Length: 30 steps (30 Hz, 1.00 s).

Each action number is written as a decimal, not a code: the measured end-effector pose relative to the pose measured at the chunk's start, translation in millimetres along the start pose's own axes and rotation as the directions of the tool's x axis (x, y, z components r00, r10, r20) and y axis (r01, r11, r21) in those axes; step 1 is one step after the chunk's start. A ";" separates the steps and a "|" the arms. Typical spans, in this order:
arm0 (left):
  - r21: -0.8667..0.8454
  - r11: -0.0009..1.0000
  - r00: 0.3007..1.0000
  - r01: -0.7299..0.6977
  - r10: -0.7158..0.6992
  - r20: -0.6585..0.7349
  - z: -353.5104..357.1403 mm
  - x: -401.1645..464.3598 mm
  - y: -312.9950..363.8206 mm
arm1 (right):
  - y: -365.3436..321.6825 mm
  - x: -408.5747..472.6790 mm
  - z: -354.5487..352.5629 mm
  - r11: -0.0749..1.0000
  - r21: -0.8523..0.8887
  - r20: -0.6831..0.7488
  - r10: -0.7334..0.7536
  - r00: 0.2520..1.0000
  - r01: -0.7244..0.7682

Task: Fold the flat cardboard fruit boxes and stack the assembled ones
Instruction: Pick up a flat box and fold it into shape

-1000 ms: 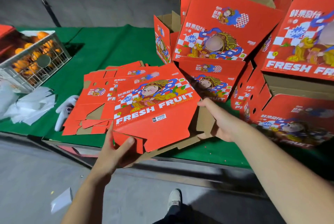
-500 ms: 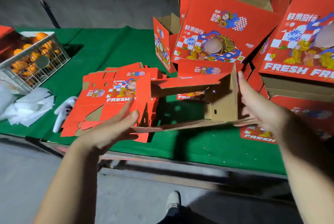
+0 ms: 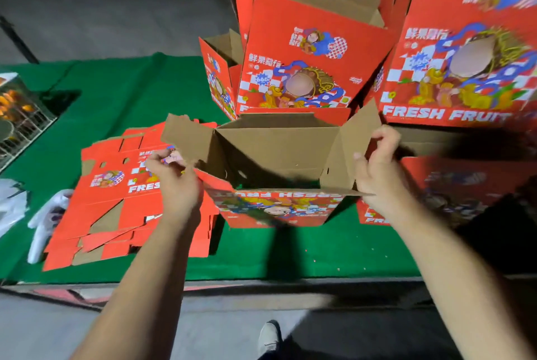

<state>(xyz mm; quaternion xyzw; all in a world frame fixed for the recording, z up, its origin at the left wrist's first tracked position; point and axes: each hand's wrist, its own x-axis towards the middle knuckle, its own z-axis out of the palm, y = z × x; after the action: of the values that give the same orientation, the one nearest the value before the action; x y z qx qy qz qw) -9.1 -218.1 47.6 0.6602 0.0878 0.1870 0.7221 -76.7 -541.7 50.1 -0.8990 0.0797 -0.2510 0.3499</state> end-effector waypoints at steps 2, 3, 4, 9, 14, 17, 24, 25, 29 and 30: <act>-0.018 0.998 0.997 -0.063 0.062 -0.050 0.5 5.4 -7.8 | 5.1 3.1 4.8 0.982 -0.051 -0.019 -0.184 0.983 0.183; 0.011 0.997 0.996 -0.074 0.075 -0.045 0.6 8.2 -12.2 | 6.4 5.7 7.3 0.977 0.007 0.041 -0.215 0.976 0.215; 0.067 0.995 0.996 -0.077 0.080 -0.047 1.6 12.2 -15.6 | 6.4 9.8 11.2 0.983 0.070 0.127 -0.178 0.976 0.170; 0.342 0.930 0.984 -0.132 0.164 -0.068 13.6 30.8 -16.8 | 2.7 46.8 30.2 0.882 0.093 0.175 0.442 0.880 -0.462; 0.688 0.632 0.934 -0.357 0.251 0.255 25.4 34.3 -20.2 | -20.7 44.6 47.0 0.750 0.310 0.119 0.579 0.807 -0.584; 0.718 0.610 0.941 -0.336 0.243 0.234 32.4 41.0 -20.3 | -31.6 21.7 64.3 0.908 -0.048 -0.084 0.412 0.907 -0.417; 0.530 0.729 0.900 -0.433 0.318 0.298 27.4 42.9 -31.8 | -76.4 43.2 97.7 0.941 -0.294 0.133 -0.135 0.982 0.169; 0.518 0.732 0.894 -0.442 0.315 0.318 26.6 44.3 -31.8 | -77.9 56.2 95.2 0.957 -0.284 0.204 -0.008 0.979 0.067; 0.552 0.702 0.887 -0.449 0.274 0.372 26.0 48.7 -31.3 | -73.4 84.5 97.9 0.860 -0.509 0.413 0.217 0.885 0.027; 0.554 0.700 0.886 -0.450 0.271 0.377 24.9 49.0 -30.9 | -74.0 82.9 99.4 0.851 -0.525 0.427 0.241 0.872 0.022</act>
<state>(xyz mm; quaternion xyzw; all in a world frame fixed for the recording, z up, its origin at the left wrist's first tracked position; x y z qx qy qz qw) 49.8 -223.9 25.8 0.8851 -0.0851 0.1954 0.4138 42.7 -454.6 69.9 -0.9865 0.1076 0.0300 0.1199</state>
